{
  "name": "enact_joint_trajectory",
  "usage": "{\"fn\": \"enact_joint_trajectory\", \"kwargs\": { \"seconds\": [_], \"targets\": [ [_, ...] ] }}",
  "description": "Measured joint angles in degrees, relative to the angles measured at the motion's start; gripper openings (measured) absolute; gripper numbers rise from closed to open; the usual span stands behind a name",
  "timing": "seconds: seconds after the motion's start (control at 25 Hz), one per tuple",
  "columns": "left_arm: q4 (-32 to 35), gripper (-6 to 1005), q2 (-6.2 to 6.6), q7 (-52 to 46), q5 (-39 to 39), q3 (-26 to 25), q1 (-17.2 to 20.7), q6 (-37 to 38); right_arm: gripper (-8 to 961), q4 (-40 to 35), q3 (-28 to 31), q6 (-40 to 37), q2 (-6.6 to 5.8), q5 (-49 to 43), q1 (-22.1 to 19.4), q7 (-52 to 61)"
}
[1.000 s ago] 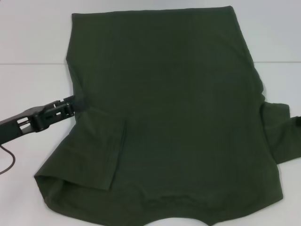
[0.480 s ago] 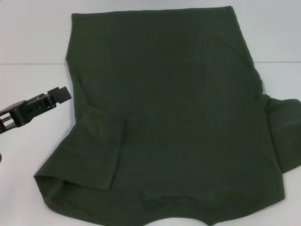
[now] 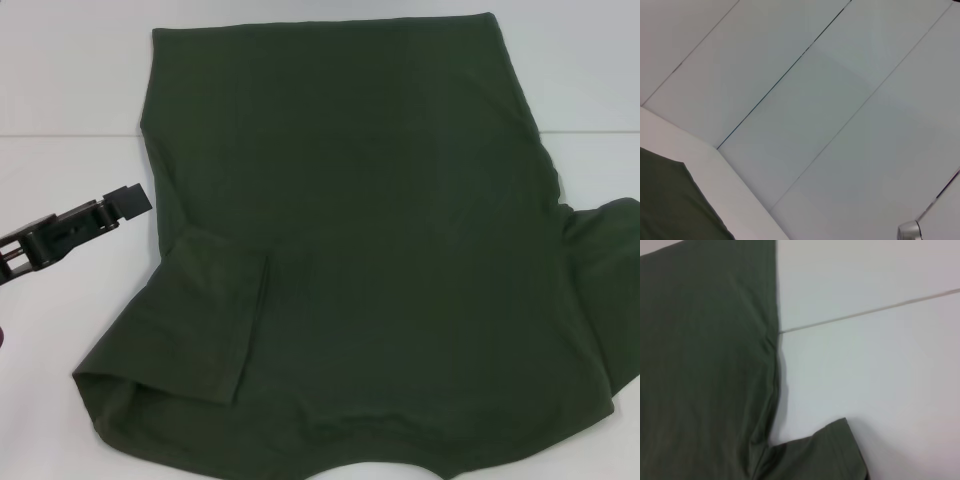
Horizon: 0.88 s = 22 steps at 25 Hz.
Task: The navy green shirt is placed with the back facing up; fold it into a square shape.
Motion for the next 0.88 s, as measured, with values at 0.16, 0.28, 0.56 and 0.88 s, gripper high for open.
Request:
{"fn": "enact_joint_trajectory", "kwargs": {
  "seconds": [0.16, 0.28, 0.56, 0.88],
  "targets": [
    [0.0, 828, -0.01, -0.1, -0.02, -0.18, 0.0, 0.02, 29, -0.33, 1.05, -1.47, -0.27, 0.26, 0.24, 0.0],
    [0.0, 828, -0.01, -0.11, -0.02, -0.41, -0.01, 0.03, 28, -2.07, 2.76, -6.07, -0.4, 1.23, 0.34, -0.22],
    [-0.62, 827, 0.22, -0.12, -0.65, -0.54, -0.62, 0.03, 28, -7.35, 3.02, -18.14, 0.08, 7.25, 1.14, 0.34],
    [-0.82, 827, 0.26, -0.12, -1.93, -0.55, -0.49, 0.02, 27, -4.47, -1.01, -18.25, 2.39, 7.74, 6.5, 0.78]
  ]
}}
